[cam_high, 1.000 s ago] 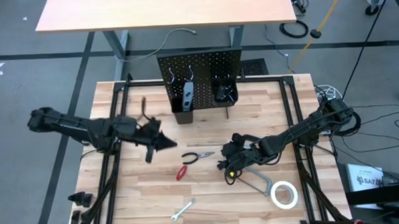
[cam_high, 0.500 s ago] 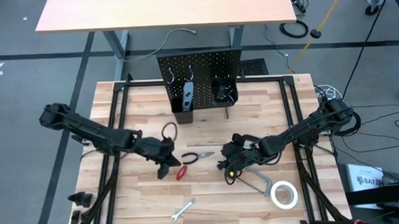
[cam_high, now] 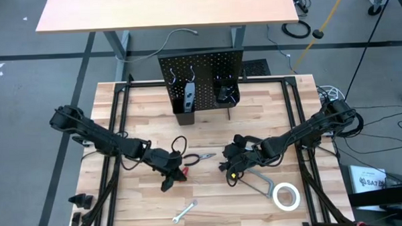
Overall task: Hang tools onto peg board
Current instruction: Put the allen wrench into the left black bin on the pegboard
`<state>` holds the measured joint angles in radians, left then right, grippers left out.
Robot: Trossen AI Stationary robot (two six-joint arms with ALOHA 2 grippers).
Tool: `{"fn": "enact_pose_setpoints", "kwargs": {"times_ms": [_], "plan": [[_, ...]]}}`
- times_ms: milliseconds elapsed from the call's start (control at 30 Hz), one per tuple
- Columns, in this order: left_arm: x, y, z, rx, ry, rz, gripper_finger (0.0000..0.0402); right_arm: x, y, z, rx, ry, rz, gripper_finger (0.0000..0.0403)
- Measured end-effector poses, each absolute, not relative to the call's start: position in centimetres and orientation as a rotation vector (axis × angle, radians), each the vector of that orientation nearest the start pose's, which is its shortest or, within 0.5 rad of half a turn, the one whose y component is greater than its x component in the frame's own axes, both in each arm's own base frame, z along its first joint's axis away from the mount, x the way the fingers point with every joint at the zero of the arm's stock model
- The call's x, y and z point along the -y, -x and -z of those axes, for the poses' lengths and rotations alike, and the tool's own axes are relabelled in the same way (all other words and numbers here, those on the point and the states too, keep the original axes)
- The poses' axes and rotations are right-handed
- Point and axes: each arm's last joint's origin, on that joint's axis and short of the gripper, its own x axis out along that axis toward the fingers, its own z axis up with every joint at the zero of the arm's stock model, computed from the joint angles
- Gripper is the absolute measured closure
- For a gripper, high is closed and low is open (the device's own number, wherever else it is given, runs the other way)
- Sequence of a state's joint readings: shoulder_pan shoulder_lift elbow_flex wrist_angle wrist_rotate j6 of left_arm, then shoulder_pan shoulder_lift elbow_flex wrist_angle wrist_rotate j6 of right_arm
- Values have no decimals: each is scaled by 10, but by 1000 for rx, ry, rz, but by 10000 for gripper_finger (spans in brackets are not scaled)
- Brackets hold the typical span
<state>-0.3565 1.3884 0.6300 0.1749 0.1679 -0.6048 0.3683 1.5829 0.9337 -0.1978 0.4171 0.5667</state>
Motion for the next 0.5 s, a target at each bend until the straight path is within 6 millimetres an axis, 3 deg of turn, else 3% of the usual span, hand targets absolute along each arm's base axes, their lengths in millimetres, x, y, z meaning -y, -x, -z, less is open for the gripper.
{"fn": "enact_pose_setpoints", "kwargs": {"times_ms": [267, 500], "plan": [[100, -258, -190, -612, 430, 321, 271, -103, -300, -196, -738, -210, 261, 181], [121, -258, -192, -484, 210, 422, 262, -103, -300, -196, -739, -207, 260, 181]]}}
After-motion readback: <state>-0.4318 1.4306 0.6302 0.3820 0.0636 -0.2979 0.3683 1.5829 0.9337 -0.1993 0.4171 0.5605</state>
